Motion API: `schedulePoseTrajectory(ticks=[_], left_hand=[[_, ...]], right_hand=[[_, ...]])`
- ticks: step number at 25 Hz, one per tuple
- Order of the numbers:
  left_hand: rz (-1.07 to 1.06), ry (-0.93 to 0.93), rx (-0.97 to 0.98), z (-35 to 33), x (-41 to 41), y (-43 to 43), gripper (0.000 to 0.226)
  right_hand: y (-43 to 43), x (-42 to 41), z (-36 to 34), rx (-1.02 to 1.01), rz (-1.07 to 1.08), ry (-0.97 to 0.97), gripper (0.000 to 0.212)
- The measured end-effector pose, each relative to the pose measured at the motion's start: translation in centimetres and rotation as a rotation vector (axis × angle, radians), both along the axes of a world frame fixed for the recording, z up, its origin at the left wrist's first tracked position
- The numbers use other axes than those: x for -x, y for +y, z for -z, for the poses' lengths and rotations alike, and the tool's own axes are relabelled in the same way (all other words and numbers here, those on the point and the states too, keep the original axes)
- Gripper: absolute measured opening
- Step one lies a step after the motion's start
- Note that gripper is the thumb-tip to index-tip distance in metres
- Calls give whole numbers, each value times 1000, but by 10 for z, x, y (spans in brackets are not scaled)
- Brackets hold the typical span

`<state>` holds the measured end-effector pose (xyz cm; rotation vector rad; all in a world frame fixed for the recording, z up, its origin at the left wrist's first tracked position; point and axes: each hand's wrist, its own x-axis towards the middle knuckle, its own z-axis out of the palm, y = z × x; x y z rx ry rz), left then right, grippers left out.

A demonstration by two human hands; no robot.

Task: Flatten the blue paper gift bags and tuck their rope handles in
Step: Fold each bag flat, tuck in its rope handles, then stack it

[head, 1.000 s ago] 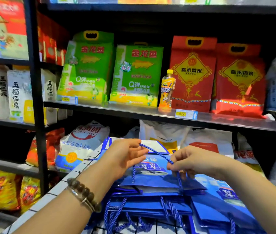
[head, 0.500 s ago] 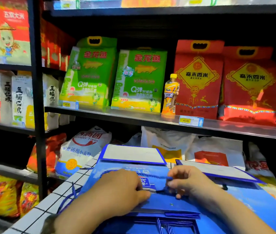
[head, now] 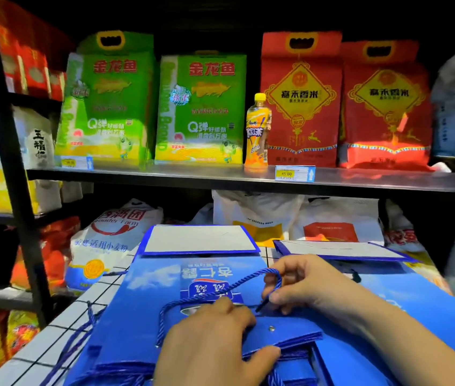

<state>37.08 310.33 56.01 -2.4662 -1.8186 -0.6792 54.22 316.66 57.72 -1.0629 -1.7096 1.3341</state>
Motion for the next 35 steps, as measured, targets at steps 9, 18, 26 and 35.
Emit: schedulePoseTrajectory(ticks=[9,18,26,35], left_hand=[[47,-8,4,4,6,0,52],[127,70,-113,-20,11,0,28],[85,-68,-188,-28,1,-13,18],[-226,56,-25,-17,-15,-17,37]], right_hand=[[-10,3,-3,-117,-92,-82,18],[-12,3,-4,-159,-82,-68,27],[-19,2,-8,-193,-190,-47,18],[-17,3,0,-214,-133,-72,26]])
